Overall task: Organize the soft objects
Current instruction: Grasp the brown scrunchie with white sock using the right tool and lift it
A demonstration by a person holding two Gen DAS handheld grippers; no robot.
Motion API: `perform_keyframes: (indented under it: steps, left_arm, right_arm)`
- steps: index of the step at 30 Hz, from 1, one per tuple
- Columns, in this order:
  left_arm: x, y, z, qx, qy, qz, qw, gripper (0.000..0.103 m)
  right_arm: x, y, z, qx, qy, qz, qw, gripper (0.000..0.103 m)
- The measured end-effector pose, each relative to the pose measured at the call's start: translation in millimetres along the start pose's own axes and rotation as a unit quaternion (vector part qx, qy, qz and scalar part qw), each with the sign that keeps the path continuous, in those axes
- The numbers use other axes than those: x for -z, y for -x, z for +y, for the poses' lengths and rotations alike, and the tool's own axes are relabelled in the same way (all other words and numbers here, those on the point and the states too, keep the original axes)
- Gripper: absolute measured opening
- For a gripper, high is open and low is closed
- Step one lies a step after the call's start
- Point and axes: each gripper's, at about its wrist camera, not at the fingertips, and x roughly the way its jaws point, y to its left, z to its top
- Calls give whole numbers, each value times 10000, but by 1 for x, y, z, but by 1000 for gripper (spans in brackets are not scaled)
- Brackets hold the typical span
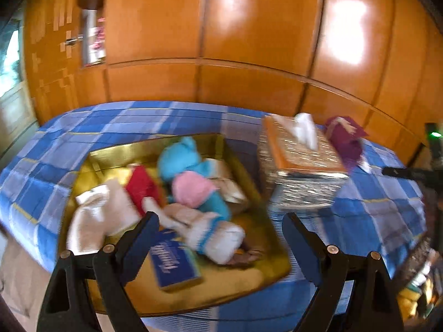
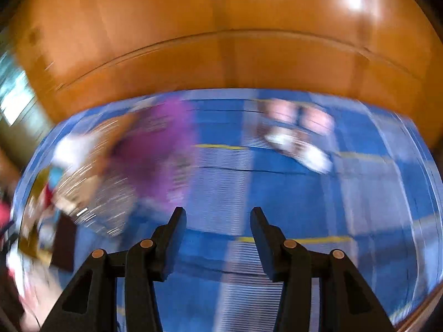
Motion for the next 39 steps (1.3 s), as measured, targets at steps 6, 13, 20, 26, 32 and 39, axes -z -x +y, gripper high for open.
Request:
perform_keyframes:
  steps: [6, 13, 20, 26, 32, 39]
  left_arm:
    - [-4, -7, -33, 377, -338, 109, 9987, 91]
    - [-9, -15, -72, 856, -840, 287, 9924, 91]
    - [-9, -26, -105, 1252, -1267, 509, 9827, 91]
    - [-5, -43, -130, 1584, -1452, 798, 9734, 91]
    - [-7, -56, -160, 1848, -1648, 1011, 9636, 91]
    - [-18, -62, -201, 2114, -2014, 1024, 9509, 91]
  right_arm:
    - [-11, -7, -84, 478, -1066, -1, 9932, 48]
    - [-43, -47, -94, 626, -264, 216, 9975, 48]
    - [-67, -113, -79, 956, 922, 570, 9895, 48]
    - [-82, -153, -82, 1092, 1446, 922, 9791, 49]
    - [-89, -166, -95, 584, 1276, 959, 9854, 38]
    - [-82, -127, -116, 679, 696, 680, 9929, 17]
